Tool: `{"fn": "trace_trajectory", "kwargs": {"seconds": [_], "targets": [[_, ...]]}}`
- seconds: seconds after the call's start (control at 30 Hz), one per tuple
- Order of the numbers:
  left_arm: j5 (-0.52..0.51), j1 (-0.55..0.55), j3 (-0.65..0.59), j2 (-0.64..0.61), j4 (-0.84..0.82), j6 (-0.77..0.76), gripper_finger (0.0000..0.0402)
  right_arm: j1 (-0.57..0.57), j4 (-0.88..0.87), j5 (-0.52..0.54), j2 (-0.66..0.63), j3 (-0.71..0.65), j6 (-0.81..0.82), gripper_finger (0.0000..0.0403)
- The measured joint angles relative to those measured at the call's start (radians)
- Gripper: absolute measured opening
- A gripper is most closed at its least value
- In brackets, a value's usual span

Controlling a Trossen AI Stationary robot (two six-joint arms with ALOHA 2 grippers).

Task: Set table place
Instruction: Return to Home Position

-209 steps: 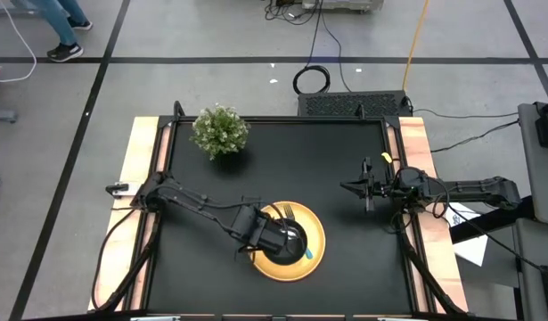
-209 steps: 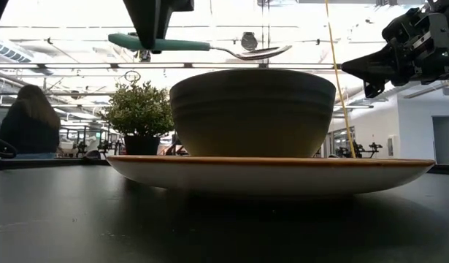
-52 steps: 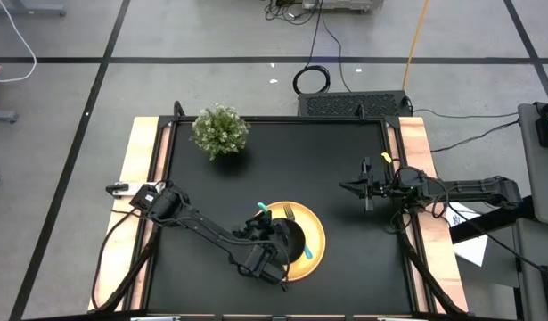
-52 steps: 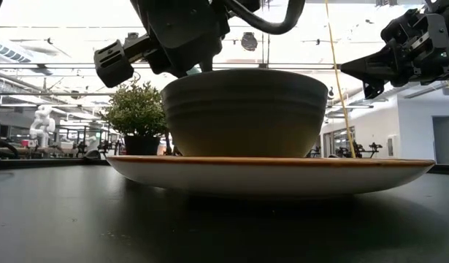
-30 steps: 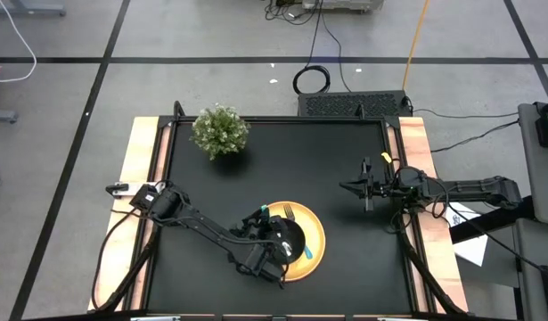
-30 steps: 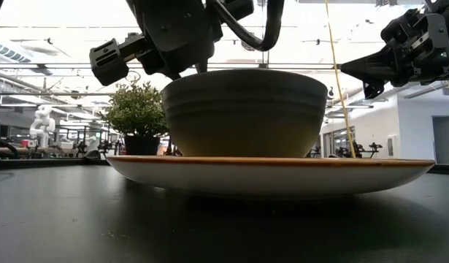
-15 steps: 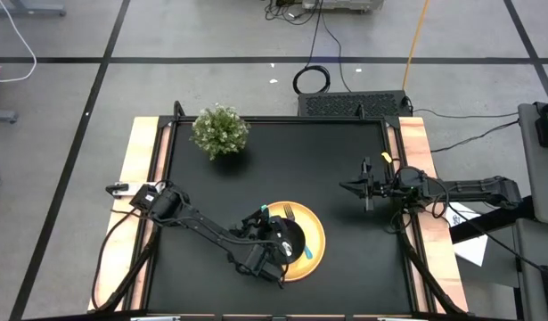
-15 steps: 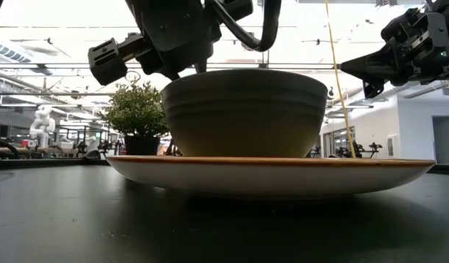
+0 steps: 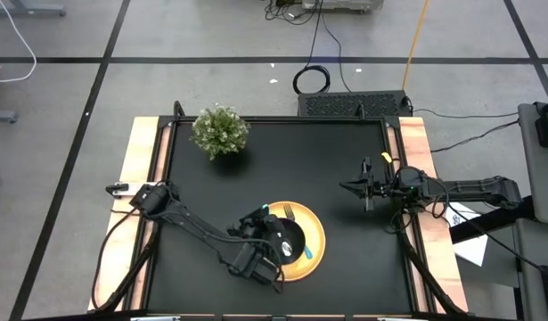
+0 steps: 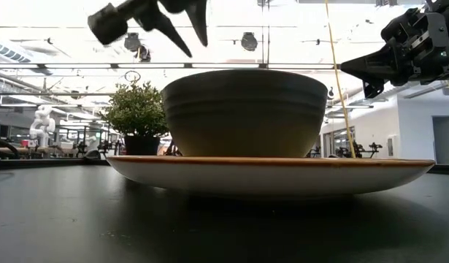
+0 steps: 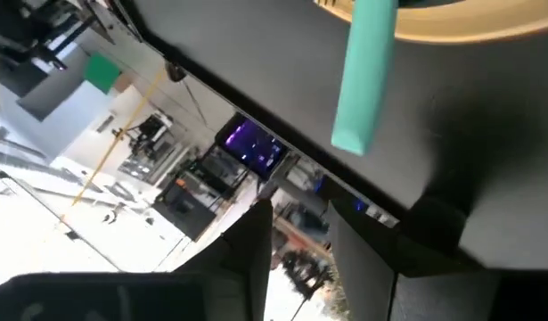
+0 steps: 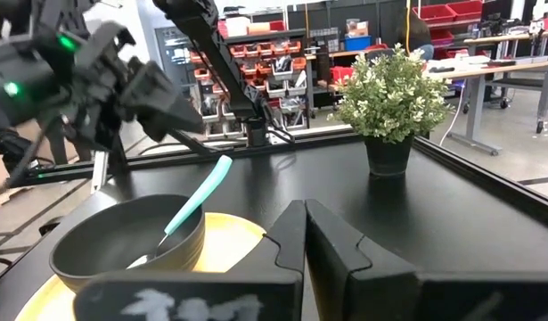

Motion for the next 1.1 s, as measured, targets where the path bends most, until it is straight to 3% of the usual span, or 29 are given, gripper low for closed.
{"fn": "trace_trajectory", "kwargs": {"seconds": [0.17, 0.3, 0.4, 0.5, 0.6, 0.8, 0.9, 1.1], "targets": [[0.029, -0.020, 0.047, -0.074, -0.027, -0.080, 0.0118, 0.000, 0.000, 0.000, 0.000, 0.000, 0.000, 0.0000], [0.095, -0.022, 0.086, -0.175, -0.024, -0.285, 0.0115, 0.000, 0.000, 0.000, 0.000, 0.000, 0.000, 0.0000], [0.132, -0.012, 0.096, -0.271, -0.009, -0.473, 0.0084, 0.000, 0.000, 0.000, 0.000, 0.000, 0.000, 0.0000], [0.160, -0.014, 0.097, -0.370, 0.031, -0.609, 0.0023, 0.000, 0.000, 0.000, 0.000, 0.000, 0.000, 0.0000], [0.198, -0.024, 0.097, -0.457, 0.110, -0.677, 0.0010, 0.000, 0.003, 0.000, 0.000, 0.000, 0.000, 0.0000], [0.358, -0.019, 0.092, -0.594, 0.358, -0.675, 0.0003, 0.000, 0.015, 0.000, 0.000, 0.000, 0.015, 0.0000], [0.469, -0.005, 0.058, -0.651, 0.497, -0.589, 0.0003, 0.000, 0.015, 0.000, 0.000, 0.000, 0.018, 0.0000], [0.592, 0.085, -0.078, -0.724, 0.689, -0.411, 0.0002, 0.000, 0.015, 0.000, 0.000, 0.000, 0.018, 0.0000]]}}
